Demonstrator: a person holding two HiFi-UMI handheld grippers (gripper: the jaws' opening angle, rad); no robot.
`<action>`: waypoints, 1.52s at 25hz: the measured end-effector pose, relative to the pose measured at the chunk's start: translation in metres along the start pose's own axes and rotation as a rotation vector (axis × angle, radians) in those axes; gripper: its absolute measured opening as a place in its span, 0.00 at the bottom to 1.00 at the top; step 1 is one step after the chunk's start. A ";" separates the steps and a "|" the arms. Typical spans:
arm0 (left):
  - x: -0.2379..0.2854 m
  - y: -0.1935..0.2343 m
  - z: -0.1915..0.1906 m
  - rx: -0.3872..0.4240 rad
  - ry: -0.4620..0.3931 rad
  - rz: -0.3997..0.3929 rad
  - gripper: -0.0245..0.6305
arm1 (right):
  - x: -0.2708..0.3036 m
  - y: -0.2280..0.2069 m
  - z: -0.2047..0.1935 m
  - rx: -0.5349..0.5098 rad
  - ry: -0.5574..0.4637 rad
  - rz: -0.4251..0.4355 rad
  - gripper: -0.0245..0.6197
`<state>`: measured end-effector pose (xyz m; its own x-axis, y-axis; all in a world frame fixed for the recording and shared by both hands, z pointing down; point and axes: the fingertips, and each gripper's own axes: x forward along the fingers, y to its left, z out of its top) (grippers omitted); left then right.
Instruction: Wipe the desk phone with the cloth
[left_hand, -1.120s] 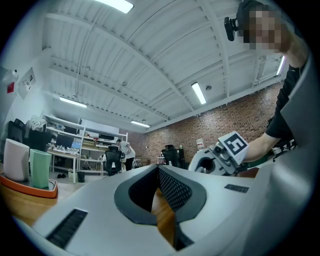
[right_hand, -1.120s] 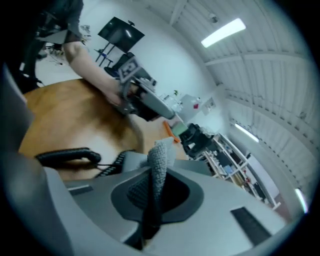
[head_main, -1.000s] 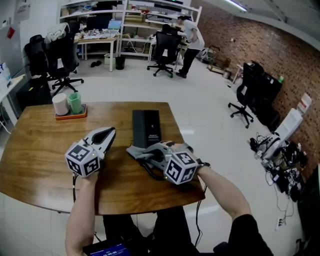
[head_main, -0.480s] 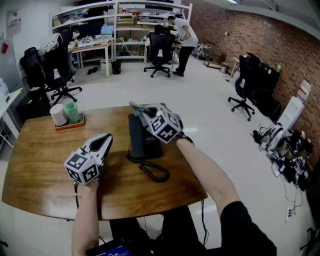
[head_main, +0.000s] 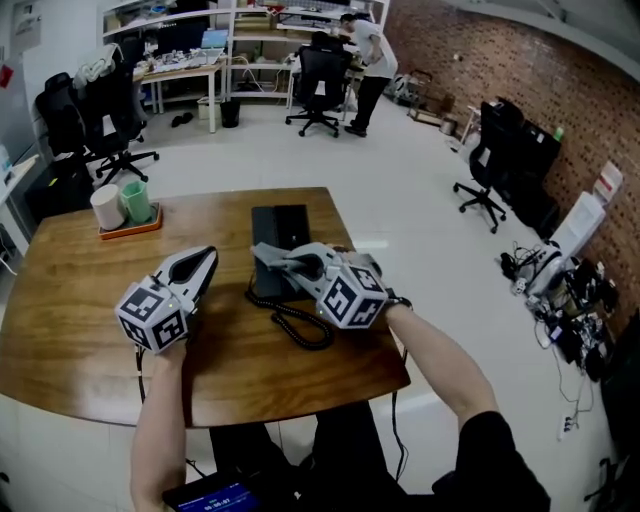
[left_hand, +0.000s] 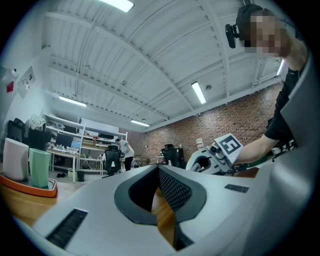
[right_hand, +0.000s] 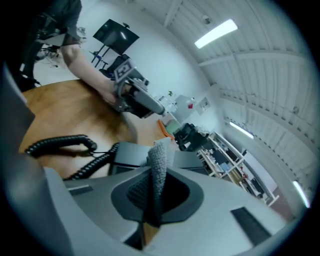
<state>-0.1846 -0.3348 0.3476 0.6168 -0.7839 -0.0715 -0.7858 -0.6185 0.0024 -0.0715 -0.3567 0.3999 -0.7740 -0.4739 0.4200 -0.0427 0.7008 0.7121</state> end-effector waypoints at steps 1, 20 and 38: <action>0.000 0.000 0.000 -0.001 0.000 0.000 0.03 | -0.006 0.015 0.002 -0.029 -0.005 0.035 0.08; -0.001 0.001 -0.003 -0.006 -0.005 -0.005 0.03 | 0.038 -0.119 -0.044 0.201 0.114 -0.253 0.07; 0.000 0.001 -0.003 -0.005 0.002 -0.013 0.03 | -0.043 0.036 0.001 -0.051 -0.026 0.116 0.08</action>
<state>-0.1848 -0.3356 0.3505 0.6269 -0.7759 -0.0699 -0.7775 -0.6288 0.0064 -0.0405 -0.3111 0.4071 -0.7882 -0.3769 0.4866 0.0793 0.7218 0.6876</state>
